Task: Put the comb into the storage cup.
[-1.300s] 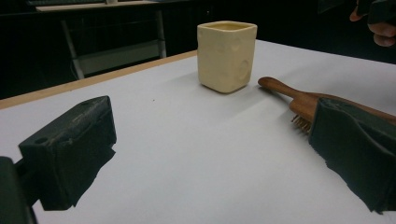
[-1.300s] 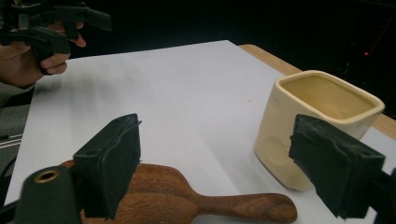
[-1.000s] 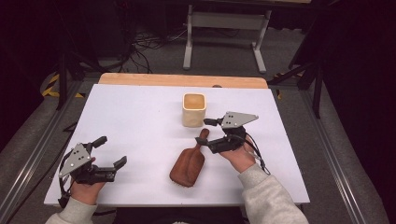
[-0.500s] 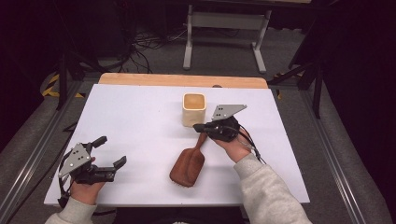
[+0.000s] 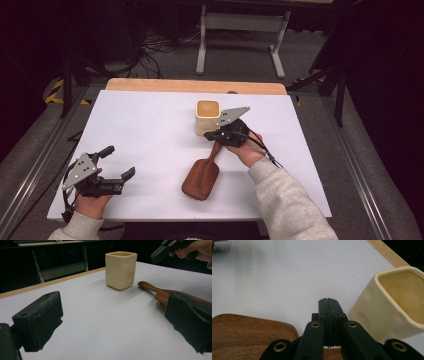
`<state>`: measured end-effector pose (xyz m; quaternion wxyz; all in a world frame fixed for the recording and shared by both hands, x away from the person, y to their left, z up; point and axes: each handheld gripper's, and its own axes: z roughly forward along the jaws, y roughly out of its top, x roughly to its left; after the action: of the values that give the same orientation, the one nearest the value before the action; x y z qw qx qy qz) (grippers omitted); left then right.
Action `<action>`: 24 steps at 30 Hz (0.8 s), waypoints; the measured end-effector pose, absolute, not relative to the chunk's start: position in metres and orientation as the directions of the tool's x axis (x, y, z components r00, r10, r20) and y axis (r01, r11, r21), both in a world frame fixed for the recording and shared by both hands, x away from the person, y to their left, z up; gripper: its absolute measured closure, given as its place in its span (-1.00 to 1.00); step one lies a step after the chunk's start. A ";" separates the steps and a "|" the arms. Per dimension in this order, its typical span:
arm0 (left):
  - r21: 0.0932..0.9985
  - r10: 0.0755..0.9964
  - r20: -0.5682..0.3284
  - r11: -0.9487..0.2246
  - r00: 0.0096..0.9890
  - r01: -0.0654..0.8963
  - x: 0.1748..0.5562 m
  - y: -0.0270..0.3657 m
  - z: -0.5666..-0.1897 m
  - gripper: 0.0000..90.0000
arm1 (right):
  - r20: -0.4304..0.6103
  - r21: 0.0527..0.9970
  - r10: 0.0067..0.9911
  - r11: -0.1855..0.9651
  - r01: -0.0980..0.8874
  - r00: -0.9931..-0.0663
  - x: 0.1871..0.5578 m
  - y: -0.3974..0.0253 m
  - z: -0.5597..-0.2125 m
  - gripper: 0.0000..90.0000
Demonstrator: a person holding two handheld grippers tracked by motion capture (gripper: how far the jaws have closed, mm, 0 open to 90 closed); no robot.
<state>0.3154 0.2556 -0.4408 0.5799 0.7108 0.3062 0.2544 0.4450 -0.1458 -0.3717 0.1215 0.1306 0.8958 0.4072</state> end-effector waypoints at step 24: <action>0.979 0.729 0.004 -0.143 0.684 0.146 0.317 0.255 -0.441 -0.93 | -0.166 0.519 0.244 0.845 0.125 -0.955 0.468 -0.121 -0.394 0.99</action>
<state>0.3165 0.2553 -0.4415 0.5782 0.7126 0.3073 0.2520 0.4684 -0.1205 -0.3938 0.1136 0.0968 0.9539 0.2606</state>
